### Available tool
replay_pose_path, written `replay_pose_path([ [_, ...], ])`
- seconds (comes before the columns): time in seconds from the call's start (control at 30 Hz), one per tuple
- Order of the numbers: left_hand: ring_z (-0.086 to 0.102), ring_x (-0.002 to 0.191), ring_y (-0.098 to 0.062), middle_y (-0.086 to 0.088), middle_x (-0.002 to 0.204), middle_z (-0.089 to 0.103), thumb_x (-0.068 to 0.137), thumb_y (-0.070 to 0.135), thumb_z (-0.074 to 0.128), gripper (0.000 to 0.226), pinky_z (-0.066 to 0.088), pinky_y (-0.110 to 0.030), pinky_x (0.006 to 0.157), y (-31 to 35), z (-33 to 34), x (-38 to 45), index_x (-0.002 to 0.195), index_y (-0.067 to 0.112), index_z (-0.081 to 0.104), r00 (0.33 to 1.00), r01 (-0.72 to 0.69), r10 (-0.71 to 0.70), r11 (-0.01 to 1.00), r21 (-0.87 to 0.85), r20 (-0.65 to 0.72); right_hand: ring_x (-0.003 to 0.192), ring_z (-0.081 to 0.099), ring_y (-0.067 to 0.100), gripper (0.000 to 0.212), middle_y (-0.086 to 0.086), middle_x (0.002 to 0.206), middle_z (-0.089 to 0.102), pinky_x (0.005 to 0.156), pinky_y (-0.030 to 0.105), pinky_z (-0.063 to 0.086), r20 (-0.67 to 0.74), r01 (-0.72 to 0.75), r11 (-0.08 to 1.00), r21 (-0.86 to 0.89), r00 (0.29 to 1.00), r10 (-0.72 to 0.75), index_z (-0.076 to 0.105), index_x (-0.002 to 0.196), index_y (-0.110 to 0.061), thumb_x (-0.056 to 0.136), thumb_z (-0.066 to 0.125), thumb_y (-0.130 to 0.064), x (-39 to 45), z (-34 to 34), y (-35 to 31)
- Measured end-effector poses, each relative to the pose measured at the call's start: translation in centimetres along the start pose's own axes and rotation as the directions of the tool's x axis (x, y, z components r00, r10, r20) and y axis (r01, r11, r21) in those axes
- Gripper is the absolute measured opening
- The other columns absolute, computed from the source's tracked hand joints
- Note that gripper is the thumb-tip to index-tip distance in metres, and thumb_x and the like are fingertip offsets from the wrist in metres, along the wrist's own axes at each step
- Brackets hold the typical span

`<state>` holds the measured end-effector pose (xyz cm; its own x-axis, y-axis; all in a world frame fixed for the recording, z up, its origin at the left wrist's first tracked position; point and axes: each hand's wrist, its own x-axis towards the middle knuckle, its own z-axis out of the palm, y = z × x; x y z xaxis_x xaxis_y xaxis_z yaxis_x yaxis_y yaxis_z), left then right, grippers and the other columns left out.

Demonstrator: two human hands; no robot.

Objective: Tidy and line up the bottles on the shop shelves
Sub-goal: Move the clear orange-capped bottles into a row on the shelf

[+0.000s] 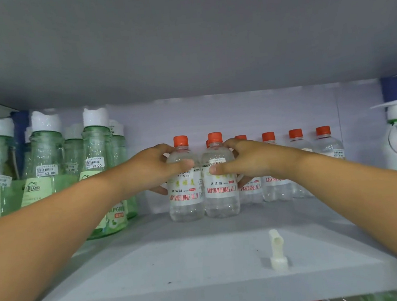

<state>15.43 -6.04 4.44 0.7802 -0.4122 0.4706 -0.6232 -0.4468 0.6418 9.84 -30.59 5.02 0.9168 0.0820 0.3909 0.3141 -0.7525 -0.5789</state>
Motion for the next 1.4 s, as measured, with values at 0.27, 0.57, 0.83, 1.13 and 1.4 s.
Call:
replay_pose_path([
  [0.27, 0.079, 0.093, -0.026, -0.004, 0.102, 0.081, 0.083, 0.023, 0.087, 0.052, 0.065, -0.037, 0.081, -1.1, 0.3, -0.8, 0.123, 0.022, 0.054, 0.975, 0.173, -0.16, 0.982, -0.079, 0.151, 0.099, 0.074, 0.016, 0.062, -0.004, 0.116, 0.072, 0.08, 0.041, 0.065, 0.046, -0.048, 0.999, 0.026, 0.998, 0.047, 0.047, 0.139, -0.026, 0.087, 0.081, -0.031, -0.9, 0.5, 0.2],
  [0.57, 0.079, 0.082, -0.015, 0.001, 0.105, 0.078, 0.084, 0.051, 0.08, 0.055, 0.066, -0.039, 0.071, -0.6, 0.2, -1.3, 0.126, 0.028, 0.053, 0.981, 0.188, -0.183, 0.979, -0.072, 0.071, 0.1, 0.072, 0.013, 0.071, -0.007, 0.119, 0.069, 0.083, 0.037, 0.064, -0.007, -0.071, 0.996, 0.052, 0.997, 0.071, 0.044, 0.145, -0.023, 0.088, 0.073, -0.054, -1.0, 0.5, 0.1],
  [0.83, 0.08, 0.086, -0.02, -0.001, 0.106, 0.078, 0.088, 0.046, 0.077, 0.058, 0.066, -0.047, 0.076, -0.6, 0.6, -1.2, 0.138, 0.026, 0.053, 0.991, 0.135, -0.137, 0.979, -0.154, -0.001, 0.095, 0.075, 0.017, 0.074, -0.001, 0.114, 0.072, 0.076, 0.039, 0.066, -0.09, -0.081, 0.991, 0.109, 0.992, 0.091, 0.048, 0.141, -0.016, 0.086, 0.072, -0.059, -0.9, 1.1, 0.2],
  [1.13, 0.073, 0.099, -0.015, 0.003, 0.114, 0.073, 0.09, 0.051, 0.074, 0.063, 0.067, -0.041, 0.072, 0.4, 0.9, -1.5, 0.144, 0.03, 0.048, 0.99, 0.137, -0.141, 0.98, -0.145, -0.018, 0.096, 0.071, 0.01, 0.071, -0.009, 0.114, 0.068, 0.073, 0.032, 0.065, -0.107, -0.082, 0.992, 0.096, 0.99, 0.093, 0.047, 0.142, -0.018, 0.089, 0.066, -0.062, -0.9, 1.3, 0.1],
  [1.4, 0.063, 0.12, -0.027, -0.004, 0.143, 0.06, 0.09, 0.052, 0.074, 0.078, 0.06, -0.048, 0.095, 2.1, 0.9, -2.5, 0.155, 0.025, 0.039, 0.974, 0.17, -0.176, 0.984, -0.052, -0.145, 0.104, 0.07, 0.019, 0.087, -0.003, 0.143, 0.056, 0.098, 0.041, 0.056, -0.205, -0.148, 0.988, -0.049, 0.97, 0.135, 0.039, 0.152, -0.029, 0.082, 0.062, -0.076, -4.5, -1.6, -0.6],
])
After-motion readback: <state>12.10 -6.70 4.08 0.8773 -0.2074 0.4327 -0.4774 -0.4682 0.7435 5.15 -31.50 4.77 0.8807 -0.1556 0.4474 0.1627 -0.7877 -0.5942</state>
